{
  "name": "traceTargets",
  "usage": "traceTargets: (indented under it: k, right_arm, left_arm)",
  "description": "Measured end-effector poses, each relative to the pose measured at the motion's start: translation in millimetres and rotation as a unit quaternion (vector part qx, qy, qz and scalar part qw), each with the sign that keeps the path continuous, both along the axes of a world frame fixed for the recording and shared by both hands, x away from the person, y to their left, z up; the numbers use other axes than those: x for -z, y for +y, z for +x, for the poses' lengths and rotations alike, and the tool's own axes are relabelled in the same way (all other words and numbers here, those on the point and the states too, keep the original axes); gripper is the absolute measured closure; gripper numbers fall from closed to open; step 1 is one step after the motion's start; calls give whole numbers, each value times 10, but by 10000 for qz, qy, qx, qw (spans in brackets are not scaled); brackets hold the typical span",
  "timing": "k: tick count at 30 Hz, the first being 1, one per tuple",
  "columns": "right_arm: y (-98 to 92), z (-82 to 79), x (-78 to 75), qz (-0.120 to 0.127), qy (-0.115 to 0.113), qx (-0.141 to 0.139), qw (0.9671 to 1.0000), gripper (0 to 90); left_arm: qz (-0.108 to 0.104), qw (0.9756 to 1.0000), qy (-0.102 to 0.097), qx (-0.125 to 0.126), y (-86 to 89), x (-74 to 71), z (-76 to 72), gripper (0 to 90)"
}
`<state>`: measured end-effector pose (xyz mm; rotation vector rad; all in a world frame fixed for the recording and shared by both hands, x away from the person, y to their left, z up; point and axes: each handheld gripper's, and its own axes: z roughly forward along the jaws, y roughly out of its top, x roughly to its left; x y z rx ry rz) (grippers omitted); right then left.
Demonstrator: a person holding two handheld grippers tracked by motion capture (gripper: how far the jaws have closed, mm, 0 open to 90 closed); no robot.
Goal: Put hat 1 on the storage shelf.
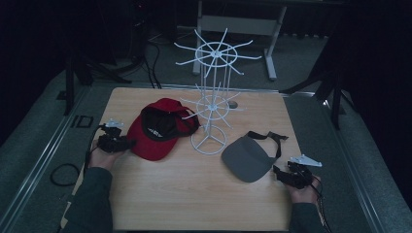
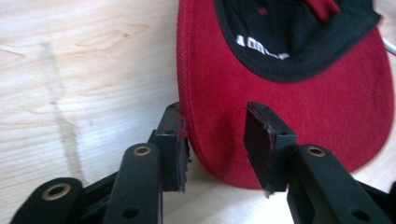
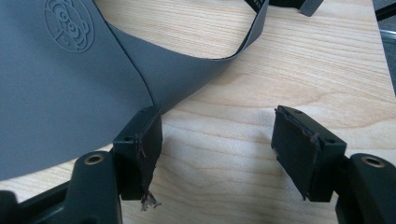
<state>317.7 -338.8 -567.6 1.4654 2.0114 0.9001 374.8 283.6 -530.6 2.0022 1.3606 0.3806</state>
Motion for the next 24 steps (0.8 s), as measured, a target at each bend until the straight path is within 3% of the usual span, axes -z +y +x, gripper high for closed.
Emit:
traceTargets:
  k: [7,12,18,24]
  right_arm:
    - [1,1,0,-3,3,-1,10000,333]
    - [1,2,0,-4,2,-4,10000,333]
    - [1,2,0,-5,3,-4,10000,333]
    - [1,3,0,-3,2,-8,10000,332]
  left_arm:
    - [-95,9986,208,468,-93,25,-96,616]
    - [-345,9948,370,886,-168,62,-93,601]
    - [-352,9933,526,962,-228,115,18,546]
    - [-356,9929,532,999,-263,136,102,515]
